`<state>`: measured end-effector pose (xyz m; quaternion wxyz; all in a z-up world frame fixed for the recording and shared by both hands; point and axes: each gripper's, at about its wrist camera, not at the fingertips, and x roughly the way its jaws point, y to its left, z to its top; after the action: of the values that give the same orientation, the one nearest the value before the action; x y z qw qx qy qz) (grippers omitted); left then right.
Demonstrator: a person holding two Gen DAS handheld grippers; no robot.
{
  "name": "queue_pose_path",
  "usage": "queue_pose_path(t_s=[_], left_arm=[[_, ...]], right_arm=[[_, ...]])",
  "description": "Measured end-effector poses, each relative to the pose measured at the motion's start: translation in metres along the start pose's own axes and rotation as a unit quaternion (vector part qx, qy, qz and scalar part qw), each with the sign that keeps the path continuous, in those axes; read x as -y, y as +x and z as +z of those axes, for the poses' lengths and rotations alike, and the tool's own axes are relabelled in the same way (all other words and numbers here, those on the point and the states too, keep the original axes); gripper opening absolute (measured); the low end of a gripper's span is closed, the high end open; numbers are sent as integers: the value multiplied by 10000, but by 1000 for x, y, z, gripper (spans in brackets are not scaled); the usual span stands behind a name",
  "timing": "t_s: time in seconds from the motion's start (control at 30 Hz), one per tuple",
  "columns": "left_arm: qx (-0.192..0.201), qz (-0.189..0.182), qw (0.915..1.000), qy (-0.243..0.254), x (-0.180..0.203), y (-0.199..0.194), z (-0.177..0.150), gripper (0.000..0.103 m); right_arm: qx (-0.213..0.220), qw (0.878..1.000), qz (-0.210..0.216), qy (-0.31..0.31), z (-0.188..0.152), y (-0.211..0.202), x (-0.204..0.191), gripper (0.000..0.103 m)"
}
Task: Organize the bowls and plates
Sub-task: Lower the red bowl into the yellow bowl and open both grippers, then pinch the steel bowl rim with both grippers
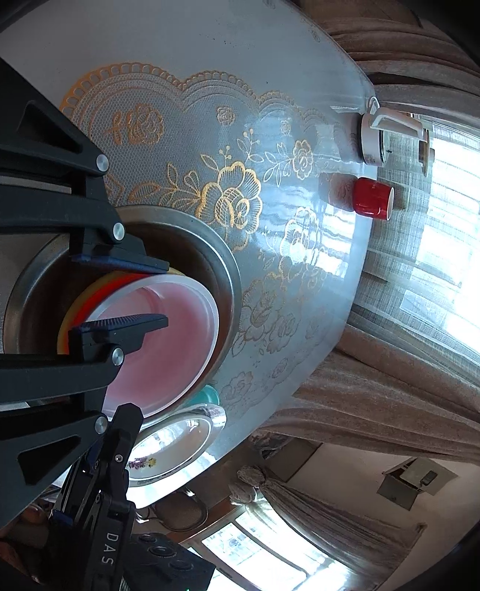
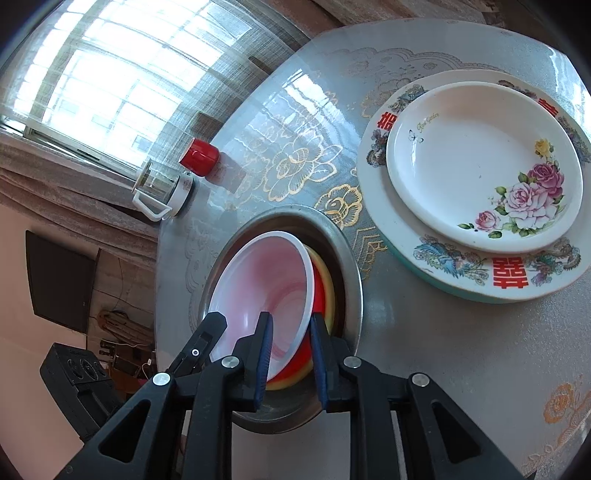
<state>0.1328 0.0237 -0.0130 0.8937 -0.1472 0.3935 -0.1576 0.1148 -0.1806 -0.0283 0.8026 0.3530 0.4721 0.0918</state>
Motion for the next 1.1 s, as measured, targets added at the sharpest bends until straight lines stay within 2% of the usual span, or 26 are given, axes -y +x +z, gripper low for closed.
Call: queue_pose_path(t_s=[0.1,0.27,0.37,0.57,0.73,0.9,1.0,1.1], left_arm=[[-14,-66,10000,-28,-3,-2,2,21],[126,-284,9991,-306,-13,-18,8,40],[293,-314,9981,-437,-18,-30,11,41],[648,126,9967,-480,-24,-47,11,49],[560,255,9964,-574,-30,-47,4,53],[532,358,9964,-564,-31,-47,-4,57],[492,359,9966,-561,-31,-47,-7,57],[451,365,9964,-612,-34,-47,-8,57]], right_arm=[[26,10000,-31,-77,4,5,-2,21],[139,9998,-15,-106,4,-4,2,25],[201,9998,80,-29,4,-10,8,26],[381,9990,198,-100,2,-26,11,26],[524,9983,81,-227,-1,-36,10,28],[597,9972,-229,-388,-6,-39,10,31],[579,9962,-428,-485,-8,-36,11,32],[481,9970,-398,-463,-9,-32,12,32]])
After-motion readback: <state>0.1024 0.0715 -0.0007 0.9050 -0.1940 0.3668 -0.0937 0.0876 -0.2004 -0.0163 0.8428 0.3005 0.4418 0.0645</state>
